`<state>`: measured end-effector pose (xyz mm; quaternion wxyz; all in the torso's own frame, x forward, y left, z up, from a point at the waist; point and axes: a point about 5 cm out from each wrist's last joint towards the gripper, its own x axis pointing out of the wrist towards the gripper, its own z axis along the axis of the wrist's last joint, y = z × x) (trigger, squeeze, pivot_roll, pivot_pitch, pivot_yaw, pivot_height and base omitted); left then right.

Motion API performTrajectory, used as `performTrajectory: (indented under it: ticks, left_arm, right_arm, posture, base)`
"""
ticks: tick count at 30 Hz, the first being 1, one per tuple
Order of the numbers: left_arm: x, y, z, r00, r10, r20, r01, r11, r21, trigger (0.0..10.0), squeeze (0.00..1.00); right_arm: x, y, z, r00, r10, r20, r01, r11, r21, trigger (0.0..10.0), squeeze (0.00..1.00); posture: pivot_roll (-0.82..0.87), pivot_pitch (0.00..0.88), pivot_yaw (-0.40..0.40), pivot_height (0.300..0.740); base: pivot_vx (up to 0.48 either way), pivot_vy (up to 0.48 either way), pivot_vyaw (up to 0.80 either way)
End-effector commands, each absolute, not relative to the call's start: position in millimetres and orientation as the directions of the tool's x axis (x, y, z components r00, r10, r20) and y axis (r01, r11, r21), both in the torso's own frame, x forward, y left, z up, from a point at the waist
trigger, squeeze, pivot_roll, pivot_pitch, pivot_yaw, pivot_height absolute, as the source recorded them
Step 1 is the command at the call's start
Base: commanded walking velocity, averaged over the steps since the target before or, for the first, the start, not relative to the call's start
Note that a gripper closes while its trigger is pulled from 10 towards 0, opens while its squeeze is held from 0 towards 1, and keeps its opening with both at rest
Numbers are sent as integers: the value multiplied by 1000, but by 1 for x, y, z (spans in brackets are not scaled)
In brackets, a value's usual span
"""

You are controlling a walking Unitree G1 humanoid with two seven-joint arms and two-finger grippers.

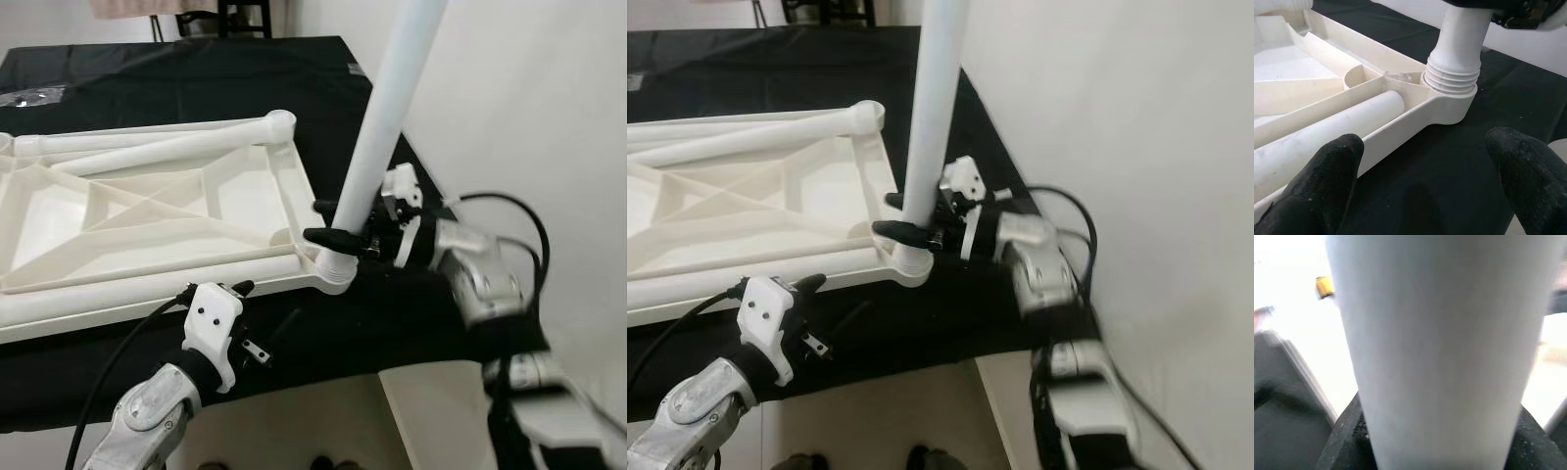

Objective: Building children table

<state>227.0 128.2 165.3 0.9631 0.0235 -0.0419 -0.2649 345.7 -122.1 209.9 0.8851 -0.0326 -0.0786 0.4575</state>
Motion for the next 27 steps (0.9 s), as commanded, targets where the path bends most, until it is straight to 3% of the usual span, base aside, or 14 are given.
performTrajectory:
  ticks: [1, 3, 6, 11, 12, 13, 15, 16, 18, 19, 23, 24, 25, 27]
  left_arm:
    - [224, 129, 162, 852, -520, 55, 517, 854, 60, 10000, 0]
    - [224, 130, 162, 853, -520, 54, 517, 854, 60, 10000, 0]
    - [228, 132, 164, 856, -513, 55, 510, 858, 68, 10000, 0]
    - [231, 133, 165, 862, -503, 60, 499, 864, 72, 10000, 0]
    - [231, 133, 164, 865, -498, 63, 494, 867, 70, 10000, 0]
    - [230, 133, 164, 866, -496, 62, 492, 868, 70, 10000, 0]
    - [230, 133, 164, 866, -496, 61, 492, 868, 69, 10000, 0]
    - [230, 133, 164, 865, -498, 58, 494, 867, 70, 10000, 0]
    - [230, 133, 164, 864, -499, 56, 496, 866, 69, 10000, 0]
    - [231, 132, 164, 863, -503, 57, 499, 864, 70, 10000, 0]
    - [231, 132, 165, 862, -503, 60, 499, 864, 70, 10000, 0]
    - [231, 133, 165, 863, -501, 60, 497, 865, 70, 10000, 0]
    - [230, 133, 164, 864, -499, 59, 495, 866, 71, 10000, 0]
    - [230, 133, 164, 865, -498, 58, 494, 866, 70, 10000, 0]
  right_arm:
    - [345, -130, 172, 829, 559, -33, -560, 827, -54, 0, 0]
    - [344, -129, 168, 868, 494, -46, -496, 866, -62, 0, 0]
    - [315, -91, 153, 827, 558, -60, -562, 824, -77, 0, 0]
    - [320, -92, 153, 824, 562, -68, -566, 823, -58, 0, 0]
    - [322, -91, 156, 828, 556, -68, -560, 827, -57, 2392, 0]
    - [325, -90, 160, 834, 548, -61, -551, 833, -47, 8706, 0]
    - [327, -90, 162, 838, 542, -57, -545, 838, -40, 8706, 0]
    - [329, -87, 169, 832, 555, -19, -555, 832, -14, 10000, 0]
    - [330, -84, 176, 811, 585, 16, -585, 811, -1, 10000, 27]
    - [329, -78, 189, 717, 693, 69, -694, 720, -11, 10000, 1000]
    - [330, -78, 198, 653, 752, 85, -752, 658, -36, 10000, 1000]
    - [335, -80, 204, 607, 790, 84, -787, 613, -71, 10000, 847]
    - [338, -83, 212, 543, 836, 74, -826, 548, -133, 10000, 0]
    - [342, -86, 217, 494, 868, 56, -852, 496, -167, 10000, 0]
  posture:
    - [62, 228, -100, 740]
    - [62, 228, -100, 740]
    - [54, 229, -79, 740]
    - [60, 231, -91, 740]
    - [63, 230, -92, 740]
    - [67, 229, -84, 740]
    - [67, 229, -84, 740]
    - [68, 229, -78, 740]
    - [70, 229, -76, 740]
    - [73, 229, -79, 740]
    - [82, 230, -80, 740]
    - [84, 232, -85, 740]
    - [86, 234, -89, 740]
    - [91, 235, -93, 740]
  base:
    - [0, 0, 0]
    - [0, 0, 0]
    - [0, 0, 0]
    - [0, 0, 0]
    - [0, 0, 0]
    - [0, 0, 0]
    - [0, 0, 0]
    - [0, 0, 0]
    - [0, 0, 0]
    - [0, 0, 0]
    - [0, 0, 0]
    - [0, 0, 0]
    - [0, 0, 0]
    - [0, 0, 0]
